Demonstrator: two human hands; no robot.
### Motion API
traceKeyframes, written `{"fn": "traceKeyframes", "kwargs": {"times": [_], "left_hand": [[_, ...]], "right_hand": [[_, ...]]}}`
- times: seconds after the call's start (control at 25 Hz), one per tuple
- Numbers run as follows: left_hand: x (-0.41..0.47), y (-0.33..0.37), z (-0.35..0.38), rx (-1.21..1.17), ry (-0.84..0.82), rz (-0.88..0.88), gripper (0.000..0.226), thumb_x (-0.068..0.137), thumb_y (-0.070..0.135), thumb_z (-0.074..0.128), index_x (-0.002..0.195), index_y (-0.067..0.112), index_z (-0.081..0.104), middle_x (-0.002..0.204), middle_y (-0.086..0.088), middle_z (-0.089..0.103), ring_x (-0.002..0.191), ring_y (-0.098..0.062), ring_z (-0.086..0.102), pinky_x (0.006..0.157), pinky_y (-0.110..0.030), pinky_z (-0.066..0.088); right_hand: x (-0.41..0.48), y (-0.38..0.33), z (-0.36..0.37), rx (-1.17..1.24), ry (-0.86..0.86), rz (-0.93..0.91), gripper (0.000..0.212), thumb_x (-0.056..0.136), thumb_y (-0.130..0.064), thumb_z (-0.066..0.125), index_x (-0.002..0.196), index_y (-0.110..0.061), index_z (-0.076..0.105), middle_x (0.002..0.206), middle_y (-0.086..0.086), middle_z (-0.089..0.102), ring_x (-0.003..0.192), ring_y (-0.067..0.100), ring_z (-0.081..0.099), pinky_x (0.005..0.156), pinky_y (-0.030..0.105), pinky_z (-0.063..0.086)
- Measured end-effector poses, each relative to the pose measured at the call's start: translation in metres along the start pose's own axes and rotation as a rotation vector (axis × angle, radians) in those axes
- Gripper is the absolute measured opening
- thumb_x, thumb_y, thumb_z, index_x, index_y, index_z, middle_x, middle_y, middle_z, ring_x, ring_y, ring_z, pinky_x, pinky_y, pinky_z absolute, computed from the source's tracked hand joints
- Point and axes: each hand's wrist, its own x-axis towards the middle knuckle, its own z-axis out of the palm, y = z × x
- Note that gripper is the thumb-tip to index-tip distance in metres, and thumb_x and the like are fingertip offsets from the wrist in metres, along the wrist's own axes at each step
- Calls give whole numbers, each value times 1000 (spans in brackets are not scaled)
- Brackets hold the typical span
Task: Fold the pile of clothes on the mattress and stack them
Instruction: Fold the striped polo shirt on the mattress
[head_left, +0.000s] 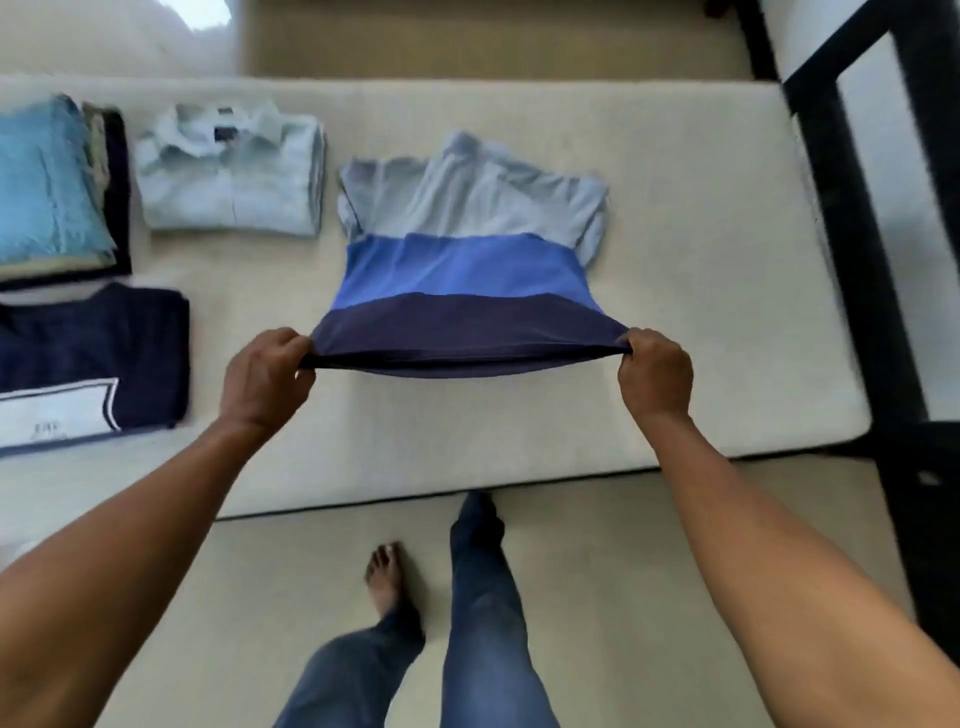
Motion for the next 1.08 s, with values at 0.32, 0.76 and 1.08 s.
{"fn": "traceKeyframes", "kwargs": {"times": [0.32,0.76,1.08], "left_hand": [[-98,-39,149,181,-301,194,19,69,-20,64,73,-1,63,71,-18,56,59,-39,51,53,-37,34],[-28,46,108,331,-542,385,33,84,6,62,63,18,40,66,-1,42,64,-25,38,61,-37,33],[139,135,132,178,-631,287,23,94,16,57,111,15,72,108,-10,68,105,-35,62,70,-36,42]], "right_hand": [[-143,54,155,-162,-279,-2,46,75,24,52,103,-4,75,103,20,73,100,43,67,98,47,54],[-99,-1,85,11,-704,148,33,90,-15,59,119,-21,74,120,6,72,112,33,65,97,38,54],[35,48,98,178,-724,269,17,91,-19,61,106,-16,68,115,1,69,104,26,65,89,34,54]]}}
